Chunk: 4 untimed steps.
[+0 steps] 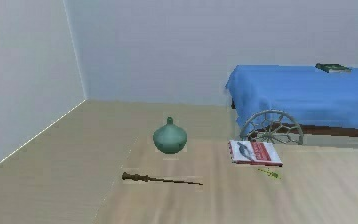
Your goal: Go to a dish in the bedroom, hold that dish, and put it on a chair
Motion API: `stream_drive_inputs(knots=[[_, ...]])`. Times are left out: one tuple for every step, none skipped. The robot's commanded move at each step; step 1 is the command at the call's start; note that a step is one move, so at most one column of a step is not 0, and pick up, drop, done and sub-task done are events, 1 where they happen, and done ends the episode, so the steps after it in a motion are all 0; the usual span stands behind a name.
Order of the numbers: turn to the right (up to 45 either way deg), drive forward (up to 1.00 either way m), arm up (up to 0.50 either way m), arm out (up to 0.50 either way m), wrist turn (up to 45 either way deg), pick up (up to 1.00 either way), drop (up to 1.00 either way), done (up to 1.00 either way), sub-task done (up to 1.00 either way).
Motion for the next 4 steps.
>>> stream_drive_inputs(knots=[[0.0,0.0,-0.44,0.0,0.0,0.0,0.0,0.0,0.0],[0.0,0.0,-0.5,0.0,0.0,0.0,0.0,0.0,0.0],[0.0,0.0,0.0,0.0,0.0,0.0,1.0,0.0,0.0],[0.0,0.0,0.0,-0.1,0.0,0.0,0.0,0.0,0.0]])
